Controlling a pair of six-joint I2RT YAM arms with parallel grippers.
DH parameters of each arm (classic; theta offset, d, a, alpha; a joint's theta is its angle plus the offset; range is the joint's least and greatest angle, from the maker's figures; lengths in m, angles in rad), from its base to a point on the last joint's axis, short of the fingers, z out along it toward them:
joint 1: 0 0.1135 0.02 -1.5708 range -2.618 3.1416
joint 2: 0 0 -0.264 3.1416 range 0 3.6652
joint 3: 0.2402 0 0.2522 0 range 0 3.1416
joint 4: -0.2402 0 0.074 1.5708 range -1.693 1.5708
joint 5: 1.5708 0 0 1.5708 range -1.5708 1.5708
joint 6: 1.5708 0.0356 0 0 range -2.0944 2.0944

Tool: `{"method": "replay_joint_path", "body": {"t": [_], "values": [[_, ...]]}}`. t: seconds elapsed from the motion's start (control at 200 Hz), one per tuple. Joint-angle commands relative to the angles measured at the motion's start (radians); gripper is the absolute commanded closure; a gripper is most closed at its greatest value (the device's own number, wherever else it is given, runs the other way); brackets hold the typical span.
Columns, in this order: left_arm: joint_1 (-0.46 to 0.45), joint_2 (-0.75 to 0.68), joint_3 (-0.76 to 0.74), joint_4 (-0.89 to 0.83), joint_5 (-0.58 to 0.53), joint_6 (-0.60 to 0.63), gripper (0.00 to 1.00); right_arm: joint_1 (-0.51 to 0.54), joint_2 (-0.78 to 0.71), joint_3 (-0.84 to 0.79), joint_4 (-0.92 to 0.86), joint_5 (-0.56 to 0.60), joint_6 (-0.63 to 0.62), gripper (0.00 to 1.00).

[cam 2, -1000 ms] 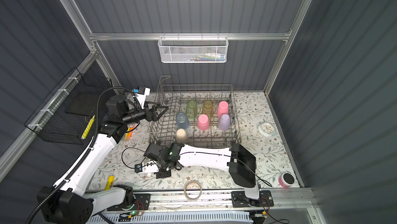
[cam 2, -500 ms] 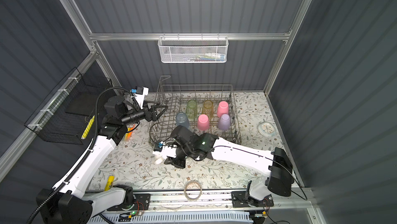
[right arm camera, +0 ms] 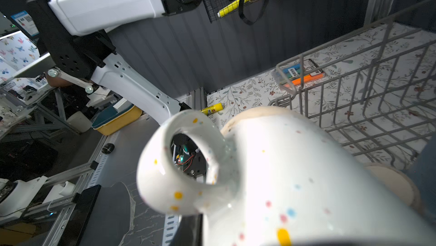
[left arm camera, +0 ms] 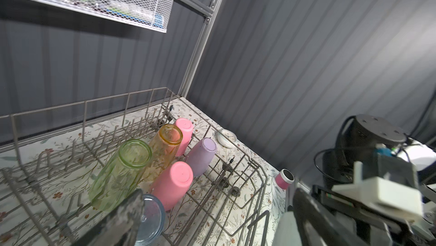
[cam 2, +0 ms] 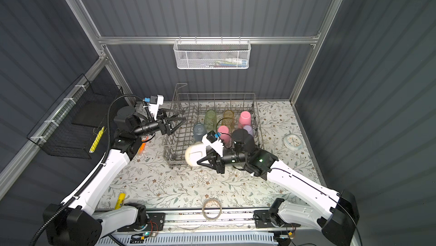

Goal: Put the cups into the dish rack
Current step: 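Lift the speckled mug with the right gripper toward the left gripper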

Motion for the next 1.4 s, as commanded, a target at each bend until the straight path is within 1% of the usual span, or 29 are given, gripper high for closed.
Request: {"method": "replay_joint_path", "body": {"t": [0.0, 0.08, 0.145, 0.25, 0.34, 0.39, 0.535, 0.565, 0.68, 0.765, 0.926, 1.216, 1.281, 1.396], "values": [[0.004, 0.02, -0.035, 0.192, 0.131, -0.105, 0.0, -0.065, -0.069, -0.032, 0.319, -0.12, 0.163, 1.0], [-0.006, 0.036, -0.043, 0.262, 0.176, -0.148, 0.0, -0.112, -0.097, -0.063, 0.387, -0.145, 0.224, 1.0], [-0.029, 0.043, -0.046, 0.272, 0.203, -0.139, 0.0, -0.147, -0.105, -0.082, 0.457, -0.163, 0.287, 1.0], [-0.083, 0.043, -0.036, 0.215, 0.22, -0.063, 0.0, -0.199, -0.095, -0.113, 0.602, -0.195, 0.405, 1.0], [-0.136, 0.052, -0.006, 0.121, 0.23, 0.028, 0.0, -0.245, -0.063, -0.139, 0.769, -0.221, 0.536, 1.0], [-0.154, 0.058, 0.007, 0.092, 0.231, 0.053, 0.0, -0.267, -0.038, -0.152, 0.888, -0.234, 0.62, 1.0], [-0.163, 0.082, 0.0, 0.153, 0.237, 0.009, 0.0, -0.32, 0.042, -0.173, 1.206, -0.258, 0.854, 1.0], [-0.167, 0.088, 0.002, 0.161, 0.239, 0.003, 0.0, -0.328, 0.087, -0.174, 1.269, -0.261, 0.893, 1.0], [-0.184, 0.106, -0.003, 0.184, 0.237, -0.007, 0.0, -0.342, 0.168, -0.17, 1.453, -0.276, 1.036, 1.0], [-0.197, 0.116, 0.0, 0.193, 0.24, -0.009, 0.0, -0.341, 0.192, -0.166, 1.456, -0.288, 1.048, 1.0], [-0.2, 0.13, 0.008, 0.197, 0.231, -0.007, 0.0, -0.342, 0.188, -0.173, 1.456, -0.297, 1.049, 1.0], [-0.219, 0.161, 0.024, 0.207, 0.263, -0.012, 0.0, -0.338, 0.22, -0.17, 1.455, -0.32, 1.068, 1.0], [-0.227, 0.166, 0.025, 0.197, 0.268, -0.005, 0.0, -0.337, 0.228, -0.171, 1.456, -0.322, 1.065, 1.0], [-0.24, 0.176, 0.044, 0.129, 0.271, 0.035, 0.0, -0.332, 0.237, -0.167, 1.456, -0.322, 1.064, 1.0]]}}
